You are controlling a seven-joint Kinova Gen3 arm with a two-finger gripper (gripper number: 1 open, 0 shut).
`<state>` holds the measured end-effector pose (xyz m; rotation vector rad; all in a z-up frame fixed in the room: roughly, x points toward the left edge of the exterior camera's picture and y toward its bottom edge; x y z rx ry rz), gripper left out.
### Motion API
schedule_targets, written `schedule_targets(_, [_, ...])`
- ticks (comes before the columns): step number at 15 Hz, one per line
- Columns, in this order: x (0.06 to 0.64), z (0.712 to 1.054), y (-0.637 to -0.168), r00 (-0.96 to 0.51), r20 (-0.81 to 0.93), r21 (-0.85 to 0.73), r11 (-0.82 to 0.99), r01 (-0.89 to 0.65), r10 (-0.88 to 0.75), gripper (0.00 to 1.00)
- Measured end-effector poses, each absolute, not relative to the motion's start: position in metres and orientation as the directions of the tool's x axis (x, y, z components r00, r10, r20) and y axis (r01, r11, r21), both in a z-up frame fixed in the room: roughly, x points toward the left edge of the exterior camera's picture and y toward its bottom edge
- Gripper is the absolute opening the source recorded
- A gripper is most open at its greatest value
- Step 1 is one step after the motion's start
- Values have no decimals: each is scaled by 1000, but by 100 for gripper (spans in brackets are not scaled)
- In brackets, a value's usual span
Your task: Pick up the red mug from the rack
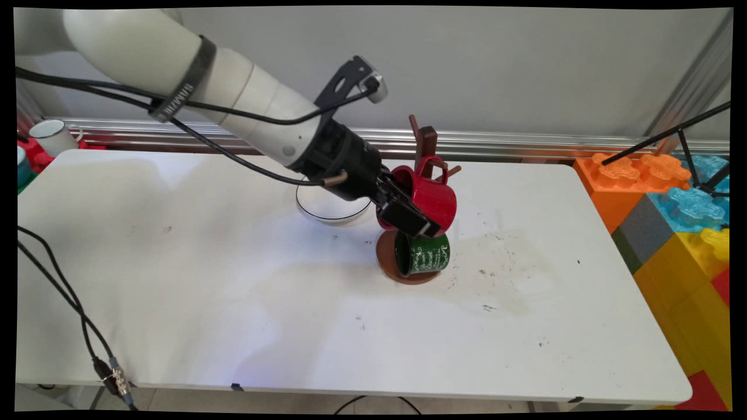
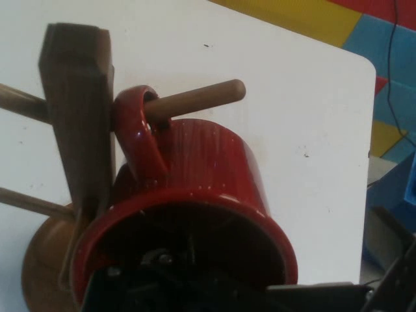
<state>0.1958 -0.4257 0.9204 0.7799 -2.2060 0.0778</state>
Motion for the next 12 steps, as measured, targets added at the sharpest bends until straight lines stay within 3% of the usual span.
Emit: schedule_targets(12, [188, 895, -426, -449, 716, 232, 788, -570, -535, 100])
